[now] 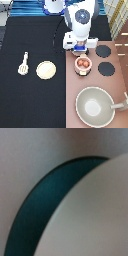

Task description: Take the lid off the pot, put the pot on the plate, and use the tool to push the pot to the front of the table.

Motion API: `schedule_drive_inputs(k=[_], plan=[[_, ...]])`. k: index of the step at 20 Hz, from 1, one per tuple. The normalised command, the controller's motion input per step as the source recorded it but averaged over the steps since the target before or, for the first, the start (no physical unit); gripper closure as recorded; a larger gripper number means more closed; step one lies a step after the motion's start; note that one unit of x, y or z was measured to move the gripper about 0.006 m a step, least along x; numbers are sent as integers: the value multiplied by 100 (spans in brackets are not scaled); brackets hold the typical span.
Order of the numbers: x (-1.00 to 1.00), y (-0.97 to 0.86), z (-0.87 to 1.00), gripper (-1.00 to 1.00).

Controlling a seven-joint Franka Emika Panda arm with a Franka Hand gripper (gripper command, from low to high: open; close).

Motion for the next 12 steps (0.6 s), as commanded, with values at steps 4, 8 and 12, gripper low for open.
schedule_drive_inputs(k=[4,8,12], plan=[[0,16,23,-100],[-12,4,45,-100],[-8,0,72,-100]])
